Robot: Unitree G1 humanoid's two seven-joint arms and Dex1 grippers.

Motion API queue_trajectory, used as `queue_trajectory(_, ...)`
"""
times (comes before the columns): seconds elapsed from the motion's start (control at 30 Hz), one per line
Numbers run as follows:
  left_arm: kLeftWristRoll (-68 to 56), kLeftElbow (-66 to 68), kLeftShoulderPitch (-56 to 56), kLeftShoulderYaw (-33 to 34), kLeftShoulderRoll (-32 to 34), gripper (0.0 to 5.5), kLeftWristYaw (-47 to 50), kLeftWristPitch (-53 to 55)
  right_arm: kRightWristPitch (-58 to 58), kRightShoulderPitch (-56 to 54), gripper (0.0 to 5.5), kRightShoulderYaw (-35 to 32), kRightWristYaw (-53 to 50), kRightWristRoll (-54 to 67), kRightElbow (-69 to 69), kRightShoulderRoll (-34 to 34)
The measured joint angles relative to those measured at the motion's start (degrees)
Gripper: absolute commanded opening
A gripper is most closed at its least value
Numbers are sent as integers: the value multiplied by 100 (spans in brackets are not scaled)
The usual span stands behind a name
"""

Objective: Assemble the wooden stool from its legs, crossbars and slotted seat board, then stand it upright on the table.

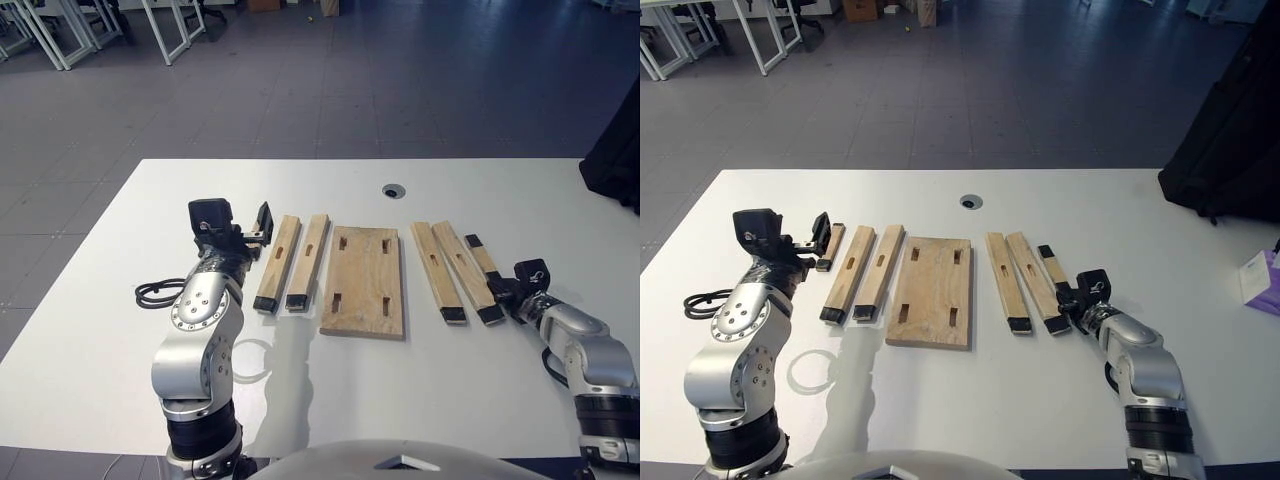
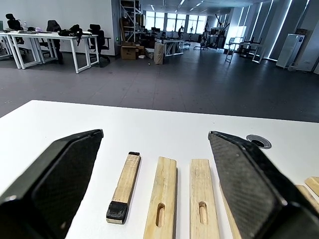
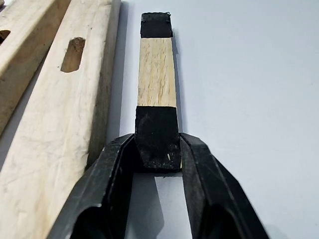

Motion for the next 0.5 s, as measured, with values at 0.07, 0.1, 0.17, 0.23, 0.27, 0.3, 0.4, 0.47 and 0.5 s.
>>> queue_trajectory(0.07, 0, 45, -37, -30, 2, 390, 0, 0, -3, -66, 130, -129, -121, 5, 151, 0)
queue_trajectory(0.1, 0, 63, -66, -51, 21, 390, -2, 0, -8, -87, 130, -222, -297, -27, 209, 2)
queue_trajectory(0.17, -22, 79, -106, -43, 48, 390, -32, 0, -162, -57, 129, -364, -885, -461, 199, -58)
queue_trajectory(0.23, -257, 84, -172, 7, 54, 390, -226, 26, -153, -10, 129, -419, -1204, -727, -159, -97)
queue_trajectory(0.27, -437, 83, -292, 19, 50, 390, -339, 74, -145, -120, 129, -399, -1248, -732, -473, -70)
queue_trajectory(0.3, -902, 77, -472, 118, -70, 390, -502, 325, -180, -345, 129, -266, -1235, -723, -939, -1)
queue_trajectory(0.4, -2644, 224, -928, 575, -595, 390, -887, 1205, -394, -918, 129, 505, -936, -541, -2145, 397)
queue_trajectory(0.47, -4126, 691, -1307, 1141, -731, 390, -953, 1632, -412, -959, 129, 982, -738, -481, -2537, 646)
queue_trajectory(0.5, -4755, 998, -1514, 1388, -736, 390, -928, 1759, -411, -949, 129, 1140, -681, -479, -2633, 711)
